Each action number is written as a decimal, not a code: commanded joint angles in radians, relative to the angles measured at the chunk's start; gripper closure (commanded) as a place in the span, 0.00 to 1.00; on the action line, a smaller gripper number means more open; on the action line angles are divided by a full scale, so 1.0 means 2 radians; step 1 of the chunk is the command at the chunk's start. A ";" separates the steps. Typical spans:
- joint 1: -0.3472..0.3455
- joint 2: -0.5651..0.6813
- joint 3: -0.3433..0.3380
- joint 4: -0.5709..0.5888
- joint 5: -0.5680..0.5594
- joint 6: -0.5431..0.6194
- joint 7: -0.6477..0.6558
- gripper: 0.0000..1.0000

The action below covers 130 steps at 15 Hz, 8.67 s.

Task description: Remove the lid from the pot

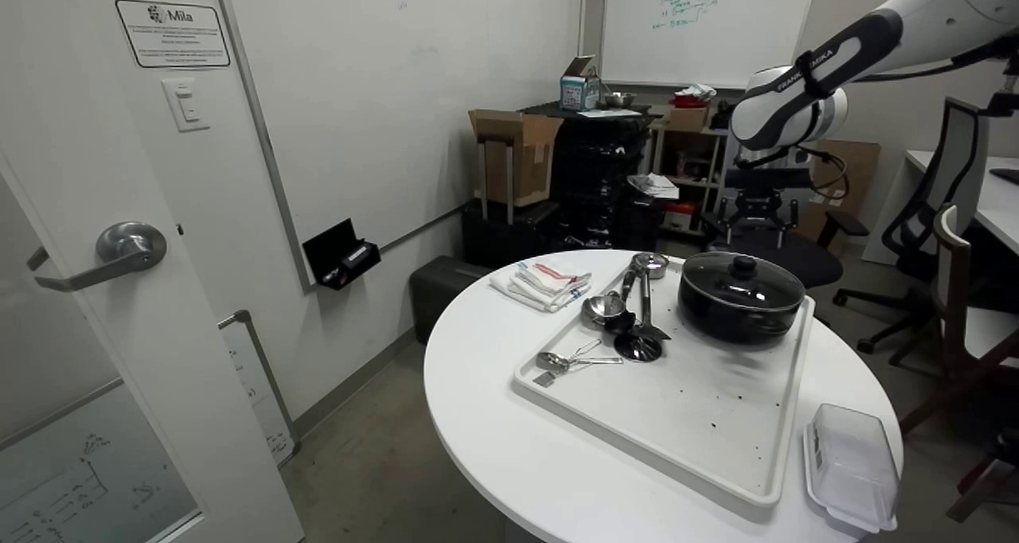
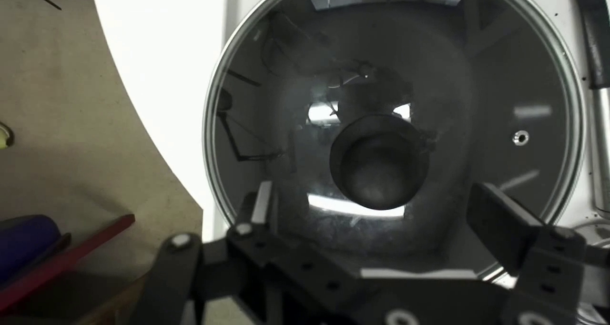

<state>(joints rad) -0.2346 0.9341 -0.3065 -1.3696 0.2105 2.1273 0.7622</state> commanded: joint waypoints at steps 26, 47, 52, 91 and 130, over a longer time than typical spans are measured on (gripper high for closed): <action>-0.007 0.083 0.016 0.085 -0.021 0.012 0.025 0.00; 0.022 -0.011 0.018 -0.024 -0.017 0.053 -0.034 0.74; 0.035 -0.060 0.029 -0.074 -0.022 0.067 -0.062 0.74; 0.186 0.060 0.114 -0.021 -0.128 0.069 -0.248 0.74; 0.172 0.134 0.122 0.113 -0.128 -0.027 -0.262 0.00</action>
<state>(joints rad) 0.1110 1.1988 -0.0669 -1.1767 -0.0440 2.1108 0.2552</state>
